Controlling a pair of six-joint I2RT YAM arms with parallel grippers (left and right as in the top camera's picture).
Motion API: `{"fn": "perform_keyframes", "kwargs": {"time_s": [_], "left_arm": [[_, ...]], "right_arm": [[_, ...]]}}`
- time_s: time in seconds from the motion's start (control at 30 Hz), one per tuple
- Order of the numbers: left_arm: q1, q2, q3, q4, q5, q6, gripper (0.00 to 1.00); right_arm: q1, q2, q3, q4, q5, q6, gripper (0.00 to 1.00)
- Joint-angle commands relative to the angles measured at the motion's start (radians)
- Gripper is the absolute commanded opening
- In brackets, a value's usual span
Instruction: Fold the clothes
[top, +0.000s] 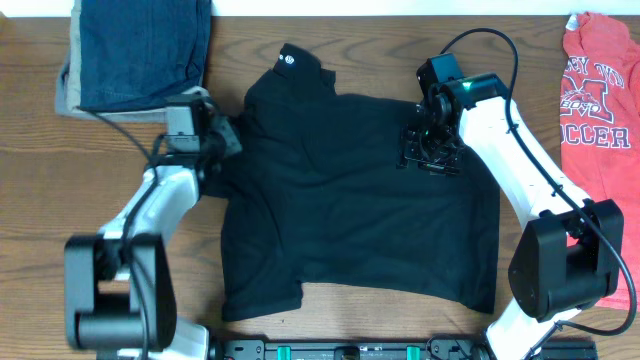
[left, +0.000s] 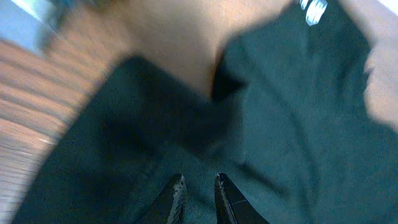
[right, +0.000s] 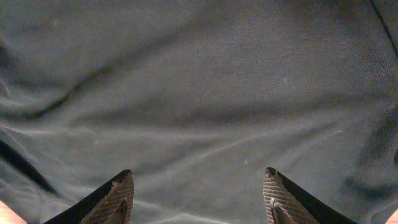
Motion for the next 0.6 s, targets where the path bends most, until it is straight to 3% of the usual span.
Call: {"fn": "perform_keyframes", "kwargs": {"time_s": [0.0, 0.27, 0.57], "left_arm": [[0.002, 0.077, -0.002, 0.023, 0.019, 0.012, 0.19], [0.004, 0.183, -0.002, 0.076, 0.006, 0.013, 0.19], [0.014, 0.244, -0.002, 0.002, -0.211, 0.011, 0.19]], "right_arm": [[0.01, 0.006, -0.006, -0.003, 0.01, 0.014, 0.65], [0.01, 0.006, -0.006, -0.002, 0.01, 0.014, 0.64], [0.01, 0.006, -0.04, 0.001, 0.011, 0.014, 0.64]]}}
